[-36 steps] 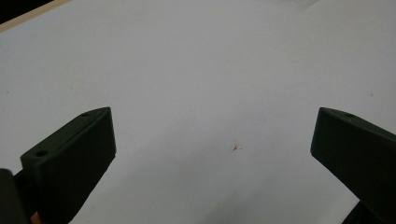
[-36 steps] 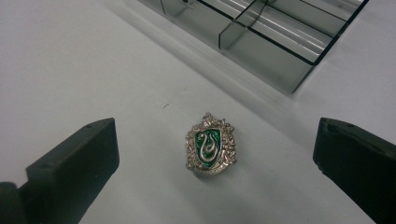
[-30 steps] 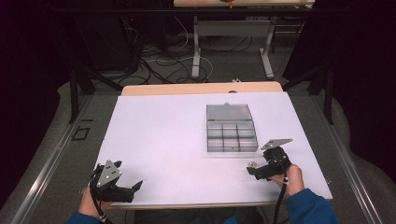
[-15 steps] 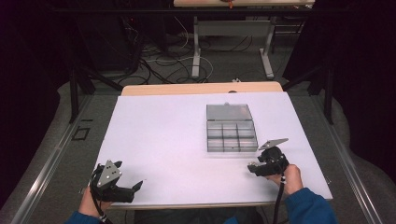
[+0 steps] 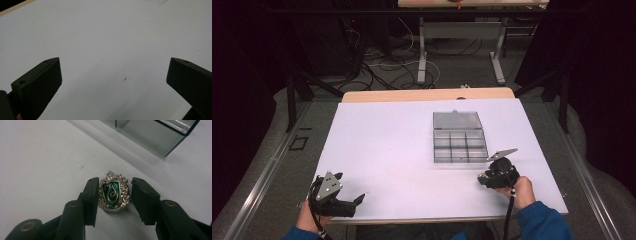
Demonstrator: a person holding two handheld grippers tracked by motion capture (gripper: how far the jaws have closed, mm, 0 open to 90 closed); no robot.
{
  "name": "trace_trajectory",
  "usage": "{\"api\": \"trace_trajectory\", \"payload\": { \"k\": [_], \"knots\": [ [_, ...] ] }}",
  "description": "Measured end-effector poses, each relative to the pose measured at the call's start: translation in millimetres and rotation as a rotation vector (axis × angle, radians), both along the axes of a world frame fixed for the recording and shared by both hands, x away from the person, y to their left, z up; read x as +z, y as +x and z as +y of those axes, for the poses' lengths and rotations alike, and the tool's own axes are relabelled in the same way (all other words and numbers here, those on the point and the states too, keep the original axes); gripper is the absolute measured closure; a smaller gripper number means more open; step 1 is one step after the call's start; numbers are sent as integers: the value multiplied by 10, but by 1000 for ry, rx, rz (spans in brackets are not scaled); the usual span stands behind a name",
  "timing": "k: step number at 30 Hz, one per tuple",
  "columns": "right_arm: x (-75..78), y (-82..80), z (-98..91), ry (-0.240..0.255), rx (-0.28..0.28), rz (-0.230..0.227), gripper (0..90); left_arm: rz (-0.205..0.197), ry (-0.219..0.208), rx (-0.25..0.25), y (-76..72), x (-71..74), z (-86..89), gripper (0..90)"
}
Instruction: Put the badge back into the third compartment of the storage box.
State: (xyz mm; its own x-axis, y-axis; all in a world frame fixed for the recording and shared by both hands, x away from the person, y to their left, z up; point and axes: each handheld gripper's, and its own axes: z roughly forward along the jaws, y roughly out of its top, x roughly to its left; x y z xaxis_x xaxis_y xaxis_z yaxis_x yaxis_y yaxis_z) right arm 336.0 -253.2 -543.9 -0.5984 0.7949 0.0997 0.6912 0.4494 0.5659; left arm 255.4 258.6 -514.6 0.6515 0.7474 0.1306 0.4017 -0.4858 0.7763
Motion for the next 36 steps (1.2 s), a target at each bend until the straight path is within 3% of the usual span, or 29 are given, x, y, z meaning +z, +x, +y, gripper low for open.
{"api": "trace_trajectory", "payload": {
  "k": [15, 36],
  "knots": [
    [17, -14, 7, -3, -22, 13, 640, 2, 0, -3, -1, 0, -1, 3],
    [127, -113, 38, 4, -19, -18, 807, 4, 2, 2, -8, 0, -5, 3]
  ]
}}
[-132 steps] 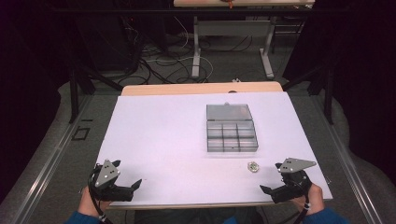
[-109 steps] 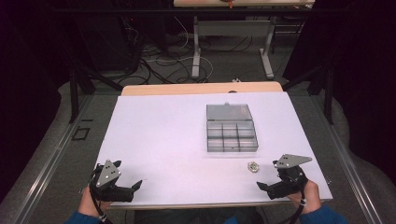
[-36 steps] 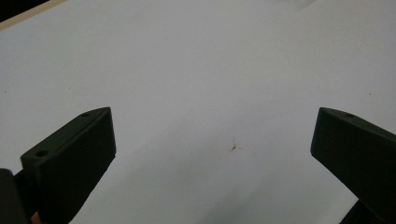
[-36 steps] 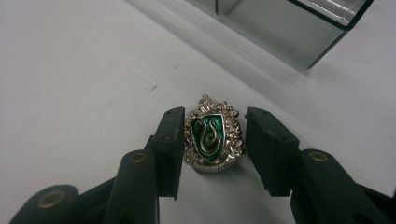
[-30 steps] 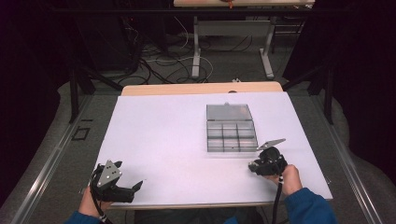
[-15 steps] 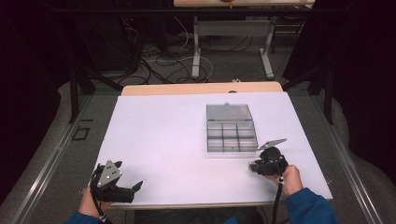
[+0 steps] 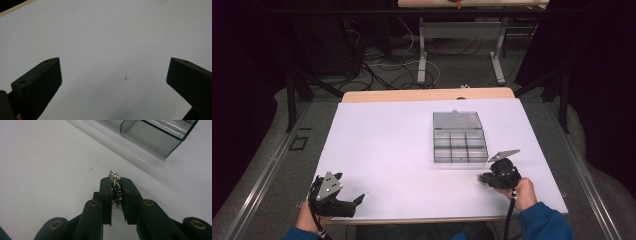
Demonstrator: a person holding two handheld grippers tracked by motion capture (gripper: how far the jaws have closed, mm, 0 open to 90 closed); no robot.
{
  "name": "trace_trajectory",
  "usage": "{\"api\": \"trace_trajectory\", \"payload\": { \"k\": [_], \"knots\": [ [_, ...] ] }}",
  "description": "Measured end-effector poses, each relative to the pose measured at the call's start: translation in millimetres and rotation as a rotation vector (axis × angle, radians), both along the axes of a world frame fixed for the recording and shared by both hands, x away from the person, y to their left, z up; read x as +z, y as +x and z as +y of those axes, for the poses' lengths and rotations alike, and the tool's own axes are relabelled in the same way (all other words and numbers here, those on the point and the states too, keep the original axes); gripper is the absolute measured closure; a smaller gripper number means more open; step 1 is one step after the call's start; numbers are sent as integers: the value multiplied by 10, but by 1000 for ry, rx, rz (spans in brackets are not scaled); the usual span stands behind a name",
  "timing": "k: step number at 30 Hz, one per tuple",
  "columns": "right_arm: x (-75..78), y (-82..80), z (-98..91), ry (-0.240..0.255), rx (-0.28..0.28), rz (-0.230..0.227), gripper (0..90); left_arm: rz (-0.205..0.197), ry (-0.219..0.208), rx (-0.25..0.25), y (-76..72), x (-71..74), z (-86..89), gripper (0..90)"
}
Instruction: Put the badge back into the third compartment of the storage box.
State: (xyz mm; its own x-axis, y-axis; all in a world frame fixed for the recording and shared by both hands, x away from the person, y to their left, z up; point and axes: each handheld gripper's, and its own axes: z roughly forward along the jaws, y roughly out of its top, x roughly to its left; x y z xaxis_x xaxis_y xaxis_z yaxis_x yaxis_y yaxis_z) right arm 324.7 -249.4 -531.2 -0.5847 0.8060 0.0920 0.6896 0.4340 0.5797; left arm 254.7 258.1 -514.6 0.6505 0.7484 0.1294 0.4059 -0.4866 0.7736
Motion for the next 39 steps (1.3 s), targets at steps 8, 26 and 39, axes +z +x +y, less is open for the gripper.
{"api": "trace_trajectory", "payload": {
  "k": [8, 26, 39],
  "knots": [
    [22, -39, 40, -2, 44, -9, 866, 0, 1, -1, 0, 0, -1, 3],
    [82, -110, 77, -44, 57, -90, 875, -12, 3, 1, -3, 1, 2, 3],
    [187, -194, 34, -27, 33, -145, 874, -5, 0, 2, -11, 6, -2, 3]
  ]
}}
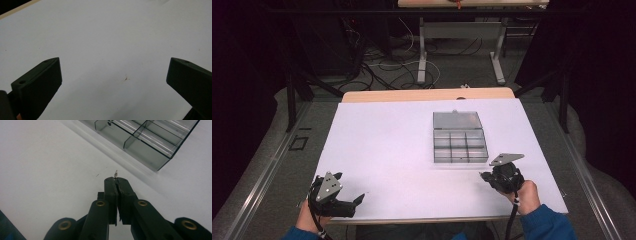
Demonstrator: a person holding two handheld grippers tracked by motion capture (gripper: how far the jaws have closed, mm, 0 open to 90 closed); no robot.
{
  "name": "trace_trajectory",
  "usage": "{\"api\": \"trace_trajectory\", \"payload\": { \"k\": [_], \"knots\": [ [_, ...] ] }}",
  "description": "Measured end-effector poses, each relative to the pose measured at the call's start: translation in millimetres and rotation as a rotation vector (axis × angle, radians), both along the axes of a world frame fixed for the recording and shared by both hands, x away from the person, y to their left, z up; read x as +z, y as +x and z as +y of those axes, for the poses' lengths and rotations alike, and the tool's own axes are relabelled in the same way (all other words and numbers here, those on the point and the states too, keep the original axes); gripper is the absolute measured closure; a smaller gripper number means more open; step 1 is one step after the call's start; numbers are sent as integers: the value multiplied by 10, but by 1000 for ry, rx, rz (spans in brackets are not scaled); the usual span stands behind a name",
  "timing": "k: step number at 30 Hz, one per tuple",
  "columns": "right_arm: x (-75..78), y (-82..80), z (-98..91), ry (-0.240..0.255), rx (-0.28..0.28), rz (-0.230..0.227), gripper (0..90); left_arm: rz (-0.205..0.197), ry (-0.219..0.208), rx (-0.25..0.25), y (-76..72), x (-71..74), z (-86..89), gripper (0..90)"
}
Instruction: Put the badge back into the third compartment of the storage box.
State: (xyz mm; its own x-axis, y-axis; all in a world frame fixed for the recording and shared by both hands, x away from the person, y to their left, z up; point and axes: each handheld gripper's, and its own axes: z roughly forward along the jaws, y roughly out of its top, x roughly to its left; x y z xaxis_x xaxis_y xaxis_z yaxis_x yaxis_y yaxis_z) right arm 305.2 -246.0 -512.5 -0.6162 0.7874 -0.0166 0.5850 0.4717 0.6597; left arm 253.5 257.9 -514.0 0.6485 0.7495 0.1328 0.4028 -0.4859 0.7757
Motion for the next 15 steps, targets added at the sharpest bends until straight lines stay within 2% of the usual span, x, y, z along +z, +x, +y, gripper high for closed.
{"api": "trace_trajectory", "payload": {
  "k": [5, 7, 8, 12, 15],
  "knots": [
    [45, -20, -10, 10, -3, -27, 874, -1, -2, 2, -4, 1, -2, 3],
    [60, -27, -14, 1, -6, -20, 874, -2, -2, 1, -3, 1, -2, 3],
    [61, -27, -11, 9, -7, -33, 874, -2, -1, 1, -2, 0, 0, 3],
    [103, -34, -19, 5, -1, -40, 874, -1, 0, -2, 2, 0, 1, 3],
    [120, -45, -14, 21, -15, -58, 874, 0, 0, -1, 3, -1, 1, 3]
  ]
}}
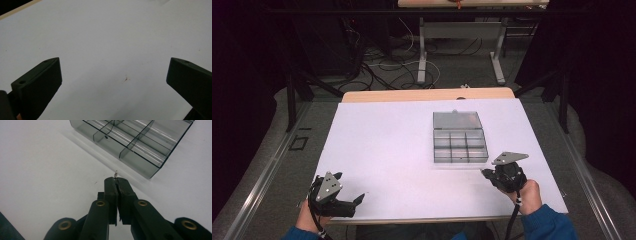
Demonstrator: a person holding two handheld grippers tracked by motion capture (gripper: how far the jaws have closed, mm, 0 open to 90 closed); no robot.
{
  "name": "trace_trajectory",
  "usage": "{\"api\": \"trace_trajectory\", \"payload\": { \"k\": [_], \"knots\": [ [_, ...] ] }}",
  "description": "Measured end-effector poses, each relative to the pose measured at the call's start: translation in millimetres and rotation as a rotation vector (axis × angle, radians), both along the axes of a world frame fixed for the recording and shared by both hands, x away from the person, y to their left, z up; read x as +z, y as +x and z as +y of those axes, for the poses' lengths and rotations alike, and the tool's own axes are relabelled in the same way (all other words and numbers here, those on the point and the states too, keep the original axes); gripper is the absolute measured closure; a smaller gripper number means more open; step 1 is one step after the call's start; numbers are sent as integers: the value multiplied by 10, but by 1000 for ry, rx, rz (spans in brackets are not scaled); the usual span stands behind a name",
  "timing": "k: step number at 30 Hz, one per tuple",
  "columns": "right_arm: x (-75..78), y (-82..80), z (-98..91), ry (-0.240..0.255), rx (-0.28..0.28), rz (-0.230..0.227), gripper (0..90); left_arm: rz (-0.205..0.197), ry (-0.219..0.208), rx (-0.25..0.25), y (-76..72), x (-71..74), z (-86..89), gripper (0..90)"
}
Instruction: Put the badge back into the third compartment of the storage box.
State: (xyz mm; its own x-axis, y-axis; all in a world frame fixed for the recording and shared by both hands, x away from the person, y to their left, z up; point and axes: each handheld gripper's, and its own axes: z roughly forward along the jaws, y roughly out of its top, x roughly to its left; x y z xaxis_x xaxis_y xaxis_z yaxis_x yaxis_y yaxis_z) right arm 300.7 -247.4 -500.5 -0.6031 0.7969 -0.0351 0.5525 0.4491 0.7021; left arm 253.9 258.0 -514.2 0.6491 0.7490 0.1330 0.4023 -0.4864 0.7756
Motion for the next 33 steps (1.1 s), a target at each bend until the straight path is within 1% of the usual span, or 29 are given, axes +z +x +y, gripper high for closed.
{"api": "trace_trajectory", "payload": {
  "k": [2, 5, 7, 8, 9, 10, 11, 12, 13, 14, 16, 17, 21, 25, 26, 27, 28, 29, 31, 32, 33],
  "knots": [
    [20, -5, -9, -5, 6, -8, 875, -1, -1, 1, -2, 1, 0, 3],
    [46, -16, 4, 8, -8, -22, 876, 0, 0, 0, -1, 0, 2, 3],
    [74, -22, -2, 2, -2, -24, 876, 0, 0, -1, -2, 1, 1, 3],
    [77, -23, -1, 9, -3, -38, 876, 0, 0, -1, -3, 2, 0, 3],
    [92, -31, 0, 10, -4, -36, 877, -1, -1, -1, -2, 2, -1, 3],
    [99, -32, 1, 7, -6, -44, 877, -4, 7, -3, 3, 3, 2, 3],
    [118, -37, -3, 5, -3, -39, 877, -15, 15, 1, 9, 2, 4, 3],
    [120, -35, 0, 12, -4, -48, 876, -9, 4, 0, 5, -1, -1, 3],
    [131, -36, -4, 11, -5, -54, 876, 0, 2, -2, 0, 2, -1, 3],
    [135, -35, -5, 14, -7, -63, 877, 0, 1, -2, -1, 1, 0, 3],
    [156, -34, -10, 11, -2, -68, 876, 0, 0, -1, -3, 2, 3, 3],
    [164, -43, -7, 18, -12, -71, 877, 0, 1, -1, -4, 2, 3, 3],
    [209, -51, -7, 19, -14, -81, 877, -1, 1, -1, -4, 2, 4, 3],
    [251, -43, -7, 28, -15, -106, 877, -1, 0, -1, 0, 1, 0, 3],
    [266, -47, -5, 30, -18, -101, 877, -2, -2, -2, -1, 0, -2, 3],
    [275, -40, -5, 27, -9, -115, 876, -1, -1, -2, -1, 0, -2, 3],
    [286, -46, -2, 29, -15, -111, 876, 0, 0, -1, 0, 0, -1, 3],
    [302, -41, 1, 31, -9, -121, 876, -1, 0, -1, 0, 0, -1, 3],
    [311, -48, 6, 35, -16, -117, 876, -1, 0, -1, -4, 0, 1, 3],
    [315, -44, 11, 34, -19, -127, 876, 0, -1, -1, -4, 1, 3, 3],
    [326, -43, 10, 34, -18, -122, 876, 0, -1, 0, -4, 0, 4, 3]
  ]
}}
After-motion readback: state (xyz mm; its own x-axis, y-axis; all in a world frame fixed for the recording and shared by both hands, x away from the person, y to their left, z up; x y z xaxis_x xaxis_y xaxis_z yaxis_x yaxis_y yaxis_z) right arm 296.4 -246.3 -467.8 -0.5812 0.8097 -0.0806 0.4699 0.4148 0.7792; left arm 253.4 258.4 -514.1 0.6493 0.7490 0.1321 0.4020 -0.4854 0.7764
